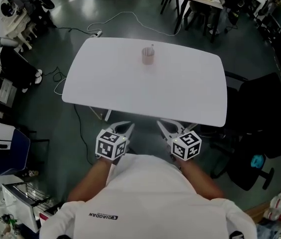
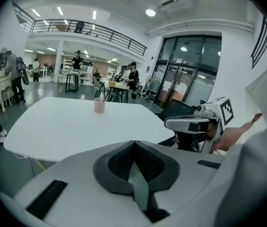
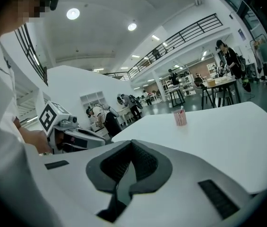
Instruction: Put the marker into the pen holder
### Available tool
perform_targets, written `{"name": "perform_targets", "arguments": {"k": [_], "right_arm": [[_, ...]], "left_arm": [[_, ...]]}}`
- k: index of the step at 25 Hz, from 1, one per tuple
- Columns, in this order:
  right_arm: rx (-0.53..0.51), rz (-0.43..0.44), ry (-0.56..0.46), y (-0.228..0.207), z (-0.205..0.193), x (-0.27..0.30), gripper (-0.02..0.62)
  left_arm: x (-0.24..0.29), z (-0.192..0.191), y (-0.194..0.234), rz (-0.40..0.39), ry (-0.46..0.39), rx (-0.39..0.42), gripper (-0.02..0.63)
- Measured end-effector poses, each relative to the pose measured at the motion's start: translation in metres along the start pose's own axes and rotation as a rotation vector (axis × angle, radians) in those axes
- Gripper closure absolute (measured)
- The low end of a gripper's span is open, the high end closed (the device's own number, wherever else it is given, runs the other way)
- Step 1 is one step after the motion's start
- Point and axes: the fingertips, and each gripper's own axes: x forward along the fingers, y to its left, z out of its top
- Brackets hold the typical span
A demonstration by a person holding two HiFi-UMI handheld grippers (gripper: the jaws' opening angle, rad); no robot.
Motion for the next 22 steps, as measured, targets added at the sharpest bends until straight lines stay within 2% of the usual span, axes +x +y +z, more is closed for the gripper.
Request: {"name": "perform_targets", "arguments": {"k": [3, 13, 22], "right_arm": [[-0.015, -0.010, -0.008, 0.006, 0.006, 0.003, 0.577], [-0.029, -0.101, -0.028, 0.012, 0.017, 0.029, 0.577], [0.003, -0.157, -0.026, 0.025, 0.019, 0.053, 0.577]], "left_arm": [[-0.004, 0.010, 0.009, -0.004, -0.015, 0.007, 0.578], [-0.007, 0.042, 0.028, -0.084, -0.018, 0.115, 0.578], [-0.020, 0.040, 0.058, -0.118, 0.003, 0.114, 0.578]]}}
